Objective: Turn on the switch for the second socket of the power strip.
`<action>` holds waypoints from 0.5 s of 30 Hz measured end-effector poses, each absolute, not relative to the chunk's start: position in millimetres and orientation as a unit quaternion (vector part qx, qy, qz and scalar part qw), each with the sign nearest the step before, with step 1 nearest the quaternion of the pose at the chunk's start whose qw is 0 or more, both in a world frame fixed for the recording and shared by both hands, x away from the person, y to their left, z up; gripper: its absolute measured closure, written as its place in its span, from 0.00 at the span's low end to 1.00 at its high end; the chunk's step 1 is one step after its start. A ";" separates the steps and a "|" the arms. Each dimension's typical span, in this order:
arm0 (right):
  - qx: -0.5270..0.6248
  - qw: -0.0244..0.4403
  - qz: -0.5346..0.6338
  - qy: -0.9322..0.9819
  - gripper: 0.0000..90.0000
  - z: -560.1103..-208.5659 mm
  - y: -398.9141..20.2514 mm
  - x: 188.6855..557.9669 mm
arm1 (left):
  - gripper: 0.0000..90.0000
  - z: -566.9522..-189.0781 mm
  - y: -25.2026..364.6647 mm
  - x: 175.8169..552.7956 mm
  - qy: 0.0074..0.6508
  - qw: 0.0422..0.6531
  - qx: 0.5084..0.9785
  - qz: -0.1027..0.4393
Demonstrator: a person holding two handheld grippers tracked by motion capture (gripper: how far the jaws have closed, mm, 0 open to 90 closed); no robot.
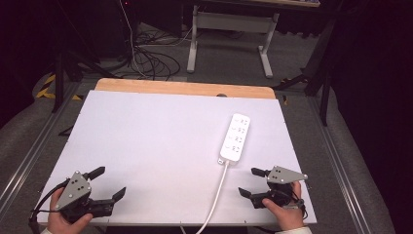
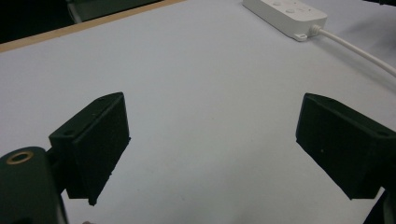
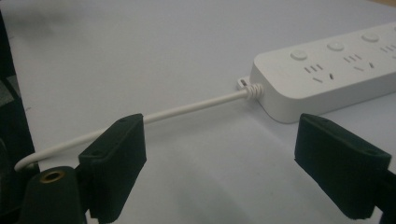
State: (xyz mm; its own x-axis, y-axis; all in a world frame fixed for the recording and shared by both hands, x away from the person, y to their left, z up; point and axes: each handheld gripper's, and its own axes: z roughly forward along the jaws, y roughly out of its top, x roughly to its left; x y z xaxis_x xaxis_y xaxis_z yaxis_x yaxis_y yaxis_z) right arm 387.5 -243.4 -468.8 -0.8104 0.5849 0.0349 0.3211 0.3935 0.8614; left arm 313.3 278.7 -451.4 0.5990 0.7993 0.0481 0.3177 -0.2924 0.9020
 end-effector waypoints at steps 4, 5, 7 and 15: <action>0.282 0.137 0.472 0.824 0.19 -477.3 -245.2 383.7 | 0.11 -453.0 278.6 314.1 0.366 0.468 0.763 0.255; 0.284 0.137 0.469 0.825 0.19 -479.2 -245.3 382.6 | 0.11 -452.9 279.1 314.4 0.366 0.469 0.763 0.254; 0.284 0.143 0.463 0.828 0.19 -481.6 -245.7 380.2 | 0.11 -453.5 279.6 315.4 0.367 0.469 0.763 0.252; 0.288 0.157 0.456 0.827 0.19 -482.7 -245.2 379.6 | 0.11 -457.1 280.8 317.6 0.368 0.473 0.762 0.246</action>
State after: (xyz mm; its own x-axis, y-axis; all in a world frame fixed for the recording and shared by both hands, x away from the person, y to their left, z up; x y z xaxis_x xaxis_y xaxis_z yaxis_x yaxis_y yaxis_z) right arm 379.6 -245.2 -482.7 -0.7844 0.6202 0.0019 0.3332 0.4187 0.8448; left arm 317.6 280.8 -457.1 0.6086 0.7930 0.0259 0.3277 -0.2810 0.9020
